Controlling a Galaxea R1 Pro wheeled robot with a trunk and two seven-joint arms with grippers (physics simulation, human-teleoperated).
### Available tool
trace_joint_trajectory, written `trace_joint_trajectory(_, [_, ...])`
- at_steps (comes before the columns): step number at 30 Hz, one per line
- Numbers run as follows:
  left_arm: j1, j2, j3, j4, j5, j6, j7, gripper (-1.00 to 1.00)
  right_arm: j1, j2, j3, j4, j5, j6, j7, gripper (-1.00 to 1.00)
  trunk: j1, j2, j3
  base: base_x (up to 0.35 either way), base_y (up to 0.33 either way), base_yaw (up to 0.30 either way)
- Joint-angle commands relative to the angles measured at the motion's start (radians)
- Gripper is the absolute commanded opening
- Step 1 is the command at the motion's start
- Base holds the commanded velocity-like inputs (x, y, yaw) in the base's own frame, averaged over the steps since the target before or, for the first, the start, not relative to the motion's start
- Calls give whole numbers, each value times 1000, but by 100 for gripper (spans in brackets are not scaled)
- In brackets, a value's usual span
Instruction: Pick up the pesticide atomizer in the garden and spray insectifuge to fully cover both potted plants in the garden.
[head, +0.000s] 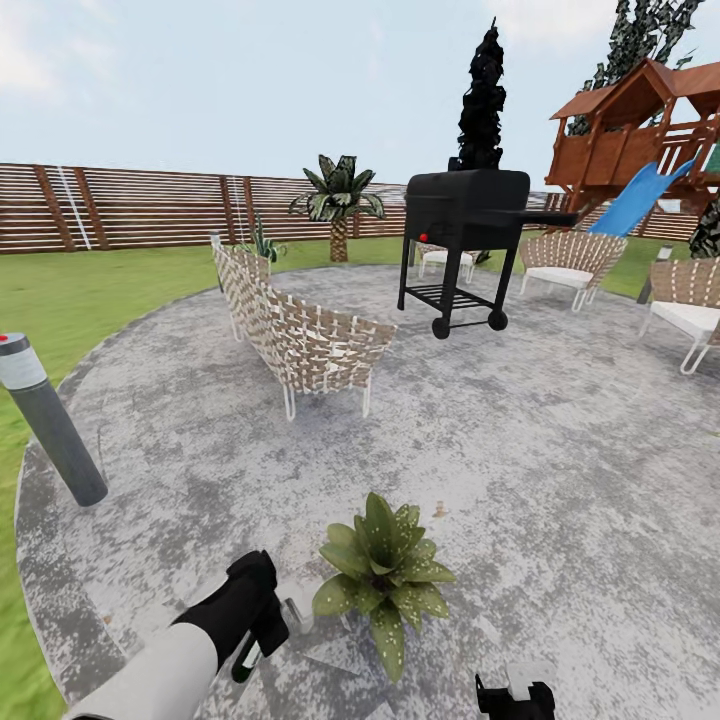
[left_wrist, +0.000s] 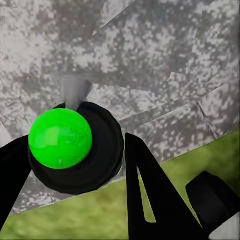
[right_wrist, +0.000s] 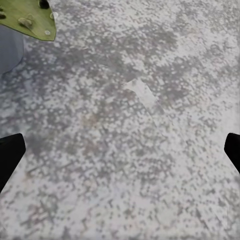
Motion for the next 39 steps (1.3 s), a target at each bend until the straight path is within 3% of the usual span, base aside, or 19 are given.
trace_joint_trajectory(1, [0, 0, -1, -7, -7, 3, -8, -100, -1, 0, 9, 1, -4, -3, -5, 100, 0, 0, -1, 0, 0, 0])
trace_joint_trajectory(11, [-4, -6, 2, -21, -7, 4, -4, -100, -1, 0, 9, 1, -4, -2, -5, 100, 0, 0, -1, 197, 174, -24])
trace_joint_trajectory(15, [-8, -2, 1, -102, -11, 5, -8, -100, -1, 0, 9, 1, -4, -3, -5, 100, 0, 0, -1, 12, 44, -156])
trace_joint_trajectory(22, [36, 3, -3, -78, -16, 3, -6, -100, -1, 0, 9, 1, -4, -3, -5, 100, 0, 0, -1, 0, 1, -5])
trace_joint_trajectory(28, [52, 30, -2, -75, -16, 4, -5, -100, -1, 0, 9, 1, -4, -2, -5, 100, 0, 0, -1, 0, 0, 0])
trace_joint_trajectory(39, [54, 23, 2, -76, -12, 4, -4, -100, -1, 0, 9, 1, -4, -2, -5, 100, 0, 0, -1, -94, 47, 0])
